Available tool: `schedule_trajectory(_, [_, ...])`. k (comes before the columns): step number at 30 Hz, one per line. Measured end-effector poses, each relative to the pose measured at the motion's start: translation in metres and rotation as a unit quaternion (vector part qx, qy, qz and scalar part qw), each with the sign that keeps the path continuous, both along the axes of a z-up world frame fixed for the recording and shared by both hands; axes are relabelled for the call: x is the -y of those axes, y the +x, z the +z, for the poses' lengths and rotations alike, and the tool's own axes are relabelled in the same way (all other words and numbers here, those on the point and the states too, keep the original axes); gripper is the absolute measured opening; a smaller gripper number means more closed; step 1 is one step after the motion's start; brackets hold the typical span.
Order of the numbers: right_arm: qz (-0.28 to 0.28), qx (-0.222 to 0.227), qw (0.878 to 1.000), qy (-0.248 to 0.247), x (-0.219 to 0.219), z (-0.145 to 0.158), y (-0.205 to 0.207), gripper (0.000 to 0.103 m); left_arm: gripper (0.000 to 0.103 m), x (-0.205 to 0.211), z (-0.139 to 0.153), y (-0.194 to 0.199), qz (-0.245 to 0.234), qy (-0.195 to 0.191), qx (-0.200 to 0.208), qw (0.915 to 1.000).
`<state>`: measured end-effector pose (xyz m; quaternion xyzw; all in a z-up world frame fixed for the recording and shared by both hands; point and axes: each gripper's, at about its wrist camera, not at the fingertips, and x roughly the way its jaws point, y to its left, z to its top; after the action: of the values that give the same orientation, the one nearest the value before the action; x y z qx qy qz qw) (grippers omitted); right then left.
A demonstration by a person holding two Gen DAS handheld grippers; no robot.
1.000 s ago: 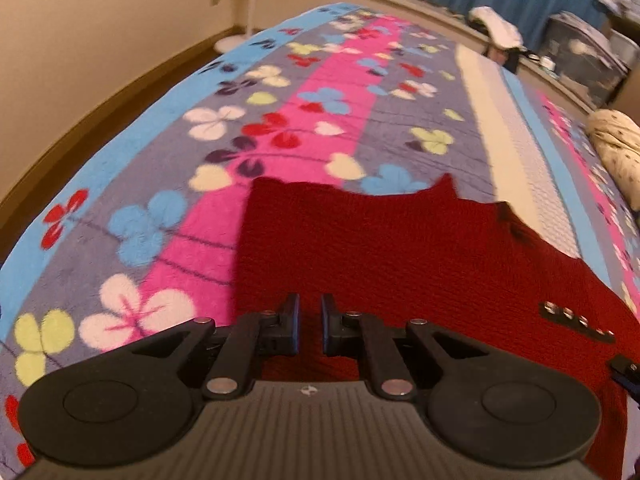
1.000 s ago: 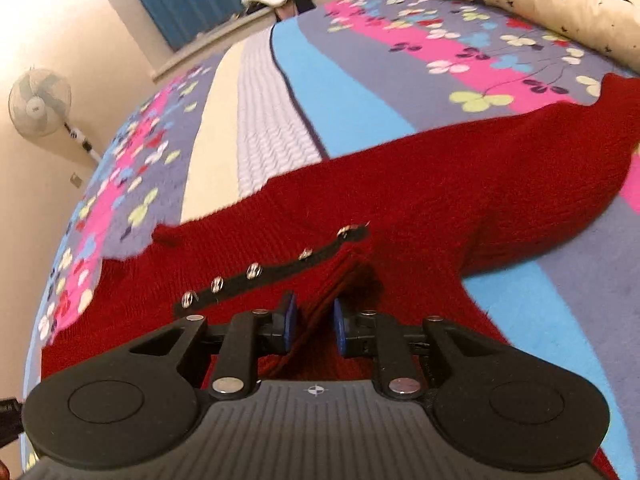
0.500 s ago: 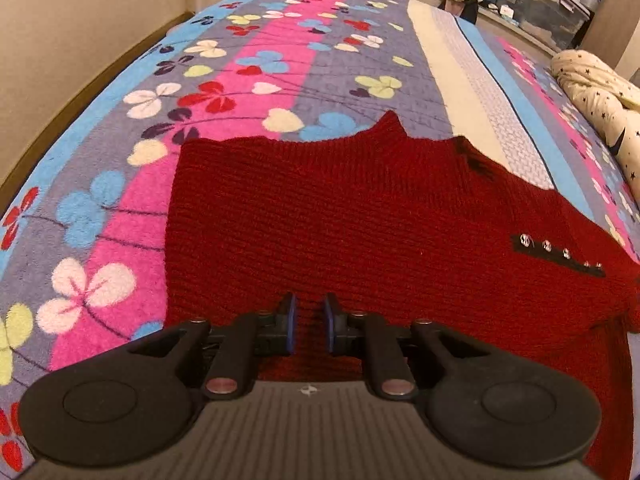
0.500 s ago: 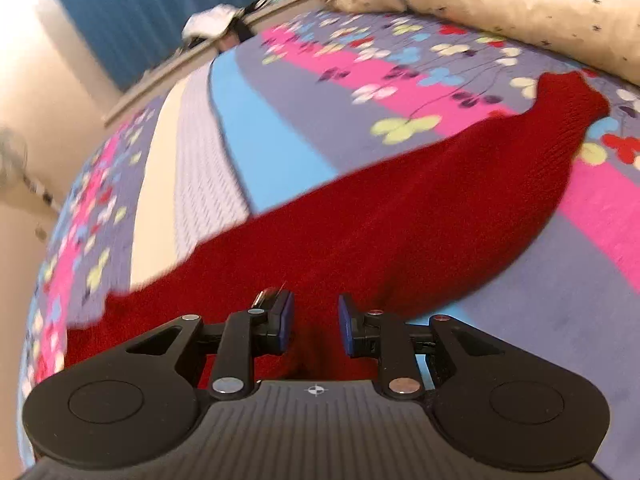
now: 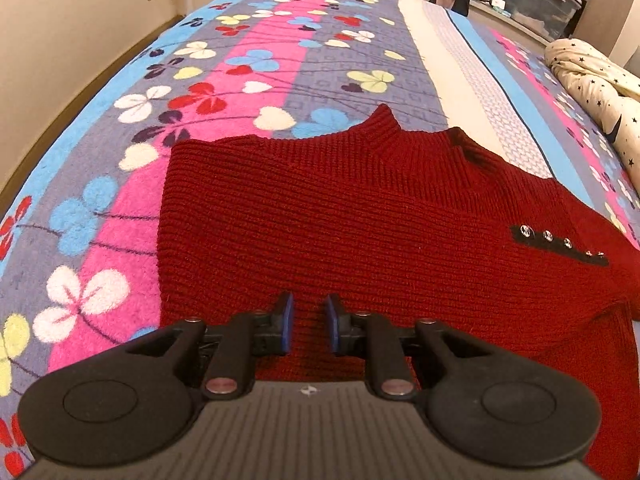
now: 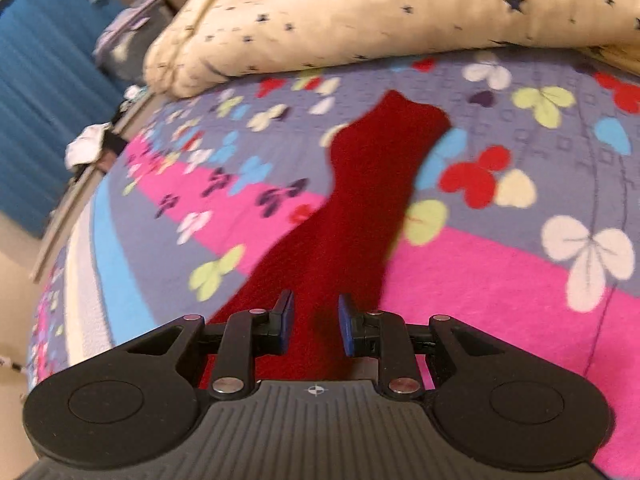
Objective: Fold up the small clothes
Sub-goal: 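Grasp the sleeve nearest the right gripper and lift it, then fold the held sleeve across the sweater body and open the right gripper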
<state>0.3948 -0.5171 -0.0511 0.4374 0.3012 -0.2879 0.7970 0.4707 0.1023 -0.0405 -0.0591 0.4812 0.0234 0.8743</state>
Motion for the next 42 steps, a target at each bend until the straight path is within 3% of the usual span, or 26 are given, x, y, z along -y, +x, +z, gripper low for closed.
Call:
schedule_trajectory(7, [-0.052, -0.003, 0.998, 0.03, 0.017, -0.019, -0.012, 0.029, 0.02, 0.0, -0.001, 0.0, -0.001, 0.002, 0.001, 1.0])
schedule_trajectory(14, [-0.033, 0.02, 0.996, 0.082, 0.016, -0.037, -0.003, 0.029, 0.02, 0.0, -0.001, 0.0, -0.002, 0.002, 0.001, 1.0])
schedule_trajectory(20, [-0.029, 0.033, 0.995, 0.086, 0.015, -0.039, 0.001, 0.03, 0.021, 0.001, -0.001, 0.0, -0.002, 0.004, 0.001, 1.0])
schedule_trajectory(22, [-0.028, 0.037, 0.995, 0.084, 0.013, -0.038, 0.002, 0.025, 0.021, 0.0, -0.001, 0.0, -0.003, 0.004, 0.001, 1.0])
schedule_trajectory(23, [-0.028, 0.043, 0.995, 0.083, 0.012, -0.037, 0.001, 0.017, 0.021, 0.001, -0.001, 0.0, -0.004, 0.004, 0.001, 1.0])
schedule_trajectory(28, [-0.022, 0.088, 0.995, 0.047, 0.003, -0.007, -0.001, 0.014, 0.021, -0.001, -0.001, 0.001, -0.004, -0.001, 0.0, 1.0])
schedule_trajectory(32, [0.039, 0.126, 0.991, -0.032, -0.03, 0.039, 0.006, 0.014, 0.021, -0.003, 0.001, 0.002, -0.002, -0.003, -0.001, 1.0])
schedule_trajectory(35, [0.104, 0.148, 0.979, -0.09, -0.067, 0.068, 0.013, 0.014, 0.021, -0.004, 0.002, 0.002, 0.002, -0.002, 0.001, 1.0])
schedule_trajectory(37, [0.161, 0.157, 0.965, -0.132, -0.1, 0.082, 0.016, 0.013, 0.021, -0.006, 0.002, 0.003, 0.004, -0.002, 0.0, 1.0])
schedule_trajectory(40, [0.251, 0.174, 0.934, -0.187, -0.155, 0.096, 0.018, 0.013, 0.021, -0.006, 0.003, 0.003, 0.006, -0.002, 0.0, 1.0])
schedule_trajectory(42, [0.326, 0.183, 0.902, -0.214, -0.196, 0.1, 0.018, 0.013, 0.021, -0.006, 0.003, 0.003, 0.006, -0.001, 0.001, 1.0])
